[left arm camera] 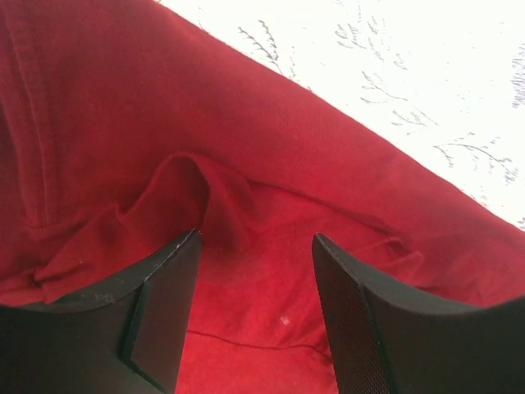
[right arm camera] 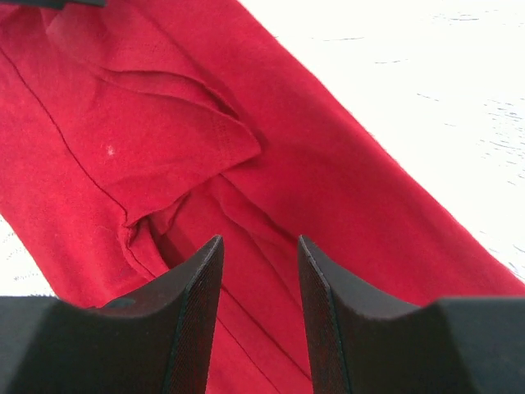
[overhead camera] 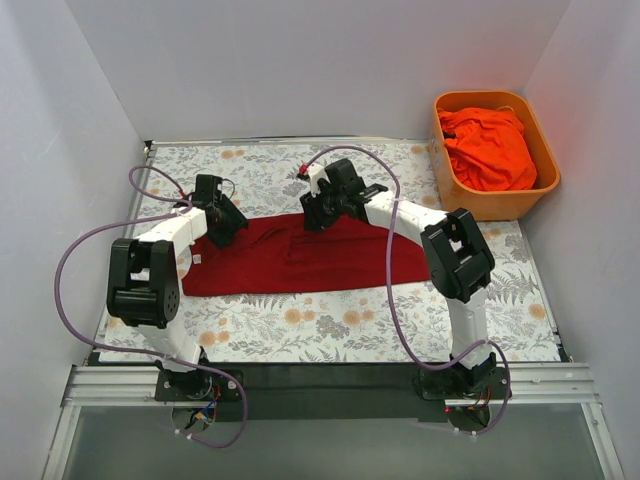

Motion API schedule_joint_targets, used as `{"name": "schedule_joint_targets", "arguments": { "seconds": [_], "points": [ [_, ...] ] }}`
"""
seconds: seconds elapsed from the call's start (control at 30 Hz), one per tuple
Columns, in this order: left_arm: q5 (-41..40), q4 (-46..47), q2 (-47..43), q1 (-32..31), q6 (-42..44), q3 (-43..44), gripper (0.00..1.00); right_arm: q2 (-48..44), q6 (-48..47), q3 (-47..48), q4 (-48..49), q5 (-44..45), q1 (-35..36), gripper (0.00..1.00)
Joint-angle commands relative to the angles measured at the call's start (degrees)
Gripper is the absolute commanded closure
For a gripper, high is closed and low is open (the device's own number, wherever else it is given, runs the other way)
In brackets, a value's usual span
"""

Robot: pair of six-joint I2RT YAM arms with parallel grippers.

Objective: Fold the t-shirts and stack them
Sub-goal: Fold the tshirt

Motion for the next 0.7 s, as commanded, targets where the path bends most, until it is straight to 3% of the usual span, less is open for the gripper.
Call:
{"name": "schedule_joint_targets", "arguments": {
  "seconds": [0.0, 0.1, 0.5, 0.67],
  "points": [
    [-1.9, -0.7, 0.5, -0.7, 0.6, 2.6, 0.47, 0.7, -1.6, 3.0, 1.8, -2.2, 1.0, 0.59],
    [-2.3, -0.4, 1.5, -0.7, 0.4, 2.9, 0.47, 1.5, -1.9, 3.2, 2.0, -2.2, 1.2, 0.59],
    [-1.4, 0.1, 7.0, -0.9, -0.5, 8.3, 0.73, 3.9, -1.9, 4.9, 3.0, -2.9, 1.3, 0.59],
    [-2.3, 0.3, 10.2, -0.9, -1.3, 11.2, 0.77, 4.8, -1.9, 6.0, 3.3, -3.8, 1.3, 0.59]
  ]
}}
